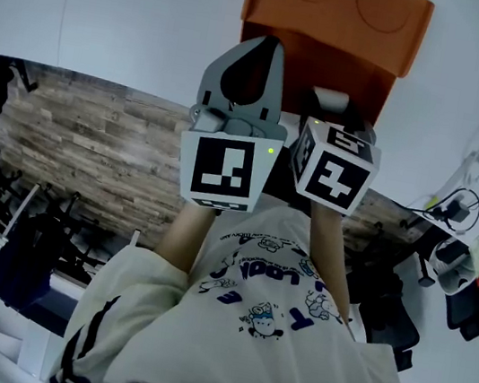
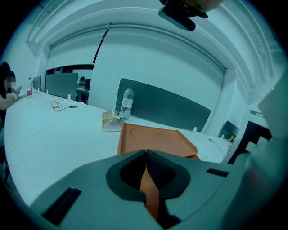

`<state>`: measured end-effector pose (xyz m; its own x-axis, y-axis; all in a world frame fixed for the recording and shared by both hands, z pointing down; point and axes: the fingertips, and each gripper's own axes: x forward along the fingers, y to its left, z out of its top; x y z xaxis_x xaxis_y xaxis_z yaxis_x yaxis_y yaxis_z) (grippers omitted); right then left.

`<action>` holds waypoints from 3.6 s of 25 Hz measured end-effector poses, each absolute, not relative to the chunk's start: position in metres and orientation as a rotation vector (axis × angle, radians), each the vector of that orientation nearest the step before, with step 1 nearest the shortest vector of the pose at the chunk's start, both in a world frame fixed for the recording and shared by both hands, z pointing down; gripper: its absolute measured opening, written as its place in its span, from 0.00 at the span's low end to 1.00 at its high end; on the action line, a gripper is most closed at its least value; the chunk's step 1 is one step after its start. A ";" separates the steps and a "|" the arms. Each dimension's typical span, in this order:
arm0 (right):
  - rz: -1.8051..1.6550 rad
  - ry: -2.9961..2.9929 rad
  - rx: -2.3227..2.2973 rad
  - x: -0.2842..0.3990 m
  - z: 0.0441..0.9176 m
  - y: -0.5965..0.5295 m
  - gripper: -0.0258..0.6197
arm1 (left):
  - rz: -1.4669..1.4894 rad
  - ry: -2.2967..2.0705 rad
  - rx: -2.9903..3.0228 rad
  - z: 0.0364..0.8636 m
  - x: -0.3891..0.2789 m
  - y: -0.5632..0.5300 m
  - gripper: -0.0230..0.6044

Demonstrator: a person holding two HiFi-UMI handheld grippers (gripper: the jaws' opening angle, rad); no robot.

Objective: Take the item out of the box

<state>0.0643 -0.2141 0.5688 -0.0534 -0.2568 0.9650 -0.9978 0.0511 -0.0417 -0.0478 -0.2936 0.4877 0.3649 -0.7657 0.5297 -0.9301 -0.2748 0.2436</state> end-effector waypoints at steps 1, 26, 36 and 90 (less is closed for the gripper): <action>1.072 -1.463 1.344 0.065 0.569 -0.215 0.47 | 0.421 -1.466 2.117 0.487 -0.047 -0.293 0.07; 0.992 -1.697 1.345 0.057 0.510 -0.232 0.47 | 0.337 -1.590 2.143 0.432 -0.052 -0.282 0.07; 0.904 -1.839 1.385 0.053 0.466 -0.248 0.47 | 0.300 -1.685 2.165 0.394 -0.055 -0.276 0.07; 0.392 -2.498 1.428 -0.011 0.265 -0.241 0.47 | 0.051 -2.147 2.179 0.235 -0.104 -0.212 0.07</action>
<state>-0.0109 -0.2415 0.2650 -0.4953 -0.8021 0.3335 -0.8657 0.4875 -0.1133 -0.1042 -0.2116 0.2346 0.0162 -0.9965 0.0816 -0.9993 -0.0134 0.0349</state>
